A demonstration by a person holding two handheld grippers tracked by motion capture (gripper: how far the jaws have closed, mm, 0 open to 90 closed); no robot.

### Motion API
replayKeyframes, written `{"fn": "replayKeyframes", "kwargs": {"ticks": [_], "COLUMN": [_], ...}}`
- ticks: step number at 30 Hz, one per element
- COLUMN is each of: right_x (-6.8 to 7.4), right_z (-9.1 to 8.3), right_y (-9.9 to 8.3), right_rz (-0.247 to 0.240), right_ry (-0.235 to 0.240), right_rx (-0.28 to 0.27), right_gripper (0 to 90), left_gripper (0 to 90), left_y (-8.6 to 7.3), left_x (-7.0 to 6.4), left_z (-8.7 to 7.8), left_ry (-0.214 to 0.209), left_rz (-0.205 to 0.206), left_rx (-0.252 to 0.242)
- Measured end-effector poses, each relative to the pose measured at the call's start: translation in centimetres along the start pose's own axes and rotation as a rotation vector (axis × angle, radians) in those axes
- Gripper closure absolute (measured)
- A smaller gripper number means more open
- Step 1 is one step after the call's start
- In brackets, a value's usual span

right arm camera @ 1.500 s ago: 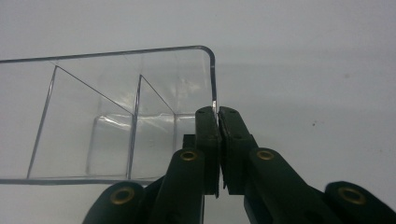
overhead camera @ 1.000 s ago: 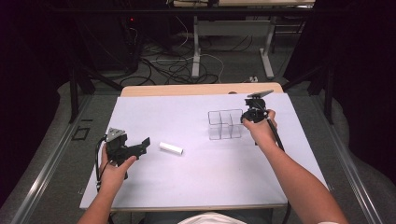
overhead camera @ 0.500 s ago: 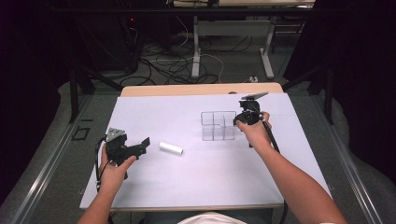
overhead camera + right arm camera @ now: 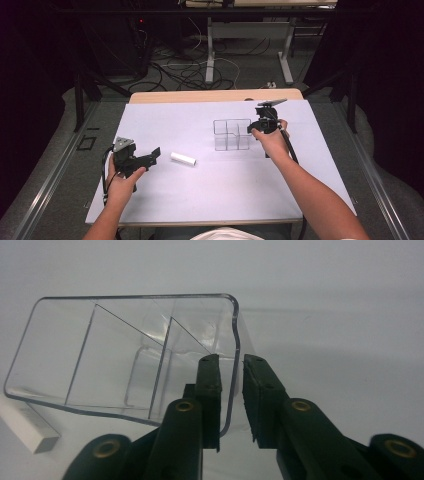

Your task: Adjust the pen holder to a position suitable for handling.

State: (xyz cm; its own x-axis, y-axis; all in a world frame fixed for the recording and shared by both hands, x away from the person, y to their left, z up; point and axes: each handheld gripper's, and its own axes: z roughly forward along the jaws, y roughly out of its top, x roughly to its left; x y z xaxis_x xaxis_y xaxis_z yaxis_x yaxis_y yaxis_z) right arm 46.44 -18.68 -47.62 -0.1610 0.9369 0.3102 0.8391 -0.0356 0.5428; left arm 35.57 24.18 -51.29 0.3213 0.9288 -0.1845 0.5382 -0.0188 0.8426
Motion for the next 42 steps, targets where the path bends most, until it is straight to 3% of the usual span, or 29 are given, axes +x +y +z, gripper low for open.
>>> {"fn": "replayKeyframes", "kwargs": {"ticks": [2,6,9,11,12,15,21,25,28,33,39,42], "right_x": [-0.1,-0.4,-0.3,-0.2,-0.2,0.0,0.6,1.1,1.6,2.4,3.4,3.7], "right_z": [-0.5,-1.0,-1.6,-2.4,-2.4,-3.1,-4.0,-4.3,-4.4,-4.7,-5.1,-5.2], "right_y": [0.0,-0.1,-0.2,-0.5,-0.5,-0.7,-1.3,-1.8,-2.2,-2.9,-3.3,-3.2], "right_rz": [-0.024,-0.072,-0.081,-0.141,-0.141,-0.219,-0.323,-0.357,-0.417,-0.462,-0.572,-0.582], "right_ry": [0.009,0.035,0.067,0.081,0.081,0.089,0.13,0.148,0.14,0.145,0.145,0.15], "right_rx": [-0.023,-0.073,-0.111,-0.177,-0.177,-0.216,-0.274,-0.295,-0.306,-0.287,-0.281,-0.275], "right_gripper": [68.1,63.1,58.7,53.2,53.2,50.2,42.6,39.8,35.6,33.7,25.5,22.5], "left_gripper": [1.4,1.4,1.4,1.4,1.4,1.4,1.4,1.4,1.4,1.4,1.4,1.3], "left_y": [0.0,0.0,0.0,0.0,0.0,0.0,0.0,0.0,0.1,0.2,0.2,0.1], "left_x": [0.0,0.2,0.3,0.3,0.3,0.4,0.5,0.6,0.6,0.4,0.3,0.3], "left_z": [0.0,0.1,0.1,0.1,0.2,0.1,0.0,-0.1,-0.1,-0.1,0.0,0.0], "left_ry": [0.001,0.004,0.004,0.009,0.012,0.006,0.007,0.008,0.017,0.011,-0.005,-0.005], "left_rz": [-0.002,-0.001,-0.006,-0.001,0.002,0.002,0.006,-0.002,0.003,0.013,0.015,0.018], "left_rx": [-0.001,-0.004,0.0,0.0,0.0,0.005,-0.001,-0.003,-0.006,-0.016,-0.011,-0.017]}}
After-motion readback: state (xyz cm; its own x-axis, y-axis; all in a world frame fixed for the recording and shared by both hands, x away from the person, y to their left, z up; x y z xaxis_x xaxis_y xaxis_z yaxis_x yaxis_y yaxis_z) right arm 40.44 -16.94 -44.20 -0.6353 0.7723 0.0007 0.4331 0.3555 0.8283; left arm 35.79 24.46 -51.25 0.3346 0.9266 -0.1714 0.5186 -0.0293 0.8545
